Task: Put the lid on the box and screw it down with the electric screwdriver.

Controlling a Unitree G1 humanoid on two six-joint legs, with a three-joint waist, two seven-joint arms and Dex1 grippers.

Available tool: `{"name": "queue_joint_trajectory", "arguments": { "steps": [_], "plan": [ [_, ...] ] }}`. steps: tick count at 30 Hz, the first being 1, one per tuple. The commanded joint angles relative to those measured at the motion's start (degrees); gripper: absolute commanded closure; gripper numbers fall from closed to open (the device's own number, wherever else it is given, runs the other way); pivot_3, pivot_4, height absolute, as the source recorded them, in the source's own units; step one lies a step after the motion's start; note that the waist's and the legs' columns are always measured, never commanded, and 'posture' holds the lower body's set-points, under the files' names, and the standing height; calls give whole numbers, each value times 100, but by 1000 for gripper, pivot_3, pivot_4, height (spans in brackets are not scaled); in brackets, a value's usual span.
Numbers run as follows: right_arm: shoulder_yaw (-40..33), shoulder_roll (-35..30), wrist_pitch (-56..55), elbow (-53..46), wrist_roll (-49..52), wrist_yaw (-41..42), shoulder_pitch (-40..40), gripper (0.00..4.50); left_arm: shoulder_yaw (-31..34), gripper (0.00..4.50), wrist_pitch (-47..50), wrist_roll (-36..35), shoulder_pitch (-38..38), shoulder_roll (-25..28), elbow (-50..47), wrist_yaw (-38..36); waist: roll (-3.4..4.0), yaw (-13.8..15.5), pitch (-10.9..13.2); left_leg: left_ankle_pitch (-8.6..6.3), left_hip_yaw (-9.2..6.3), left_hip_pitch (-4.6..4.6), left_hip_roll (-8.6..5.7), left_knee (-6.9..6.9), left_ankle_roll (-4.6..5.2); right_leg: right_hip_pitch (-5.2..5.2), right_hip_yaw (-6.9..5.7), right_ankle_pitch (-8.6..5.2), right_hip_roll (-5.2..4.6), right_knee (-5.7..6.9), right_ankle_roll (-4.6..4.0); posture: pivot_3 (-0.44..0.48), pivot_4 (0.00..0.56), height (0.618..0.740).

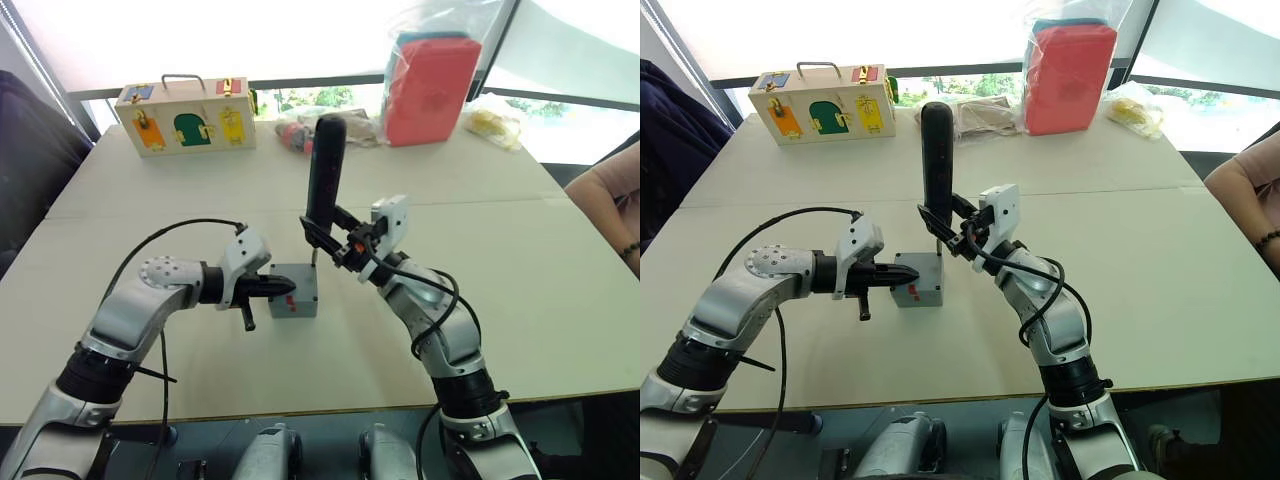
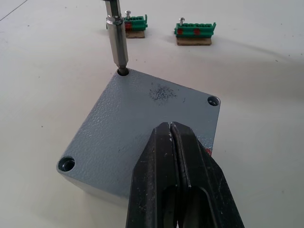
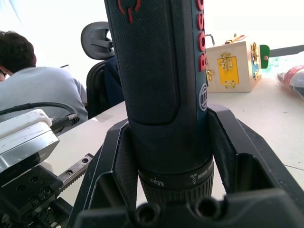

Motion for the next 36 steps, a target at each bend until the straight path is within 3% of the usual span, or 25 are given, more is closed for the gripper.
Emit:
{"name": "queue_joint_trajectory", "arguments": {
  "steps": [1,24,32,36],
  "plan": [
    [215,-21,191,576,-230,22,202,2781,-45,4500,-13,129,99,6,32,22,1,1,-16,0,0,0,0,0,0,0,0,0,0,0,0,0,150,740],
    [150,-110,158,188,-195,130,6,2781,-4,4500,-109,191,244,-82,94,61,6,6,-49,-4,-2,12,0,-7,-1,0,1,-3,-5,-2,-6,0,150,740],
    [-684,-294,1192,-915,767,3,-1251,2781,45,4500,-153,262,266,-181,252,195,14,25,-38,-3,-2,-15,-3,-9,-2,-17,1,-2,-12,0,-6,0,150,740],
    [-1234,-506,1736,-908,1294,-130,-1964,2781,267,4500,-81,71,335,-395,336,359,16,17,-35,-3,-2,-22,-5,-14,-2,-17,0,-2,-16,-2,-6,0,150,740]
  ]
}}
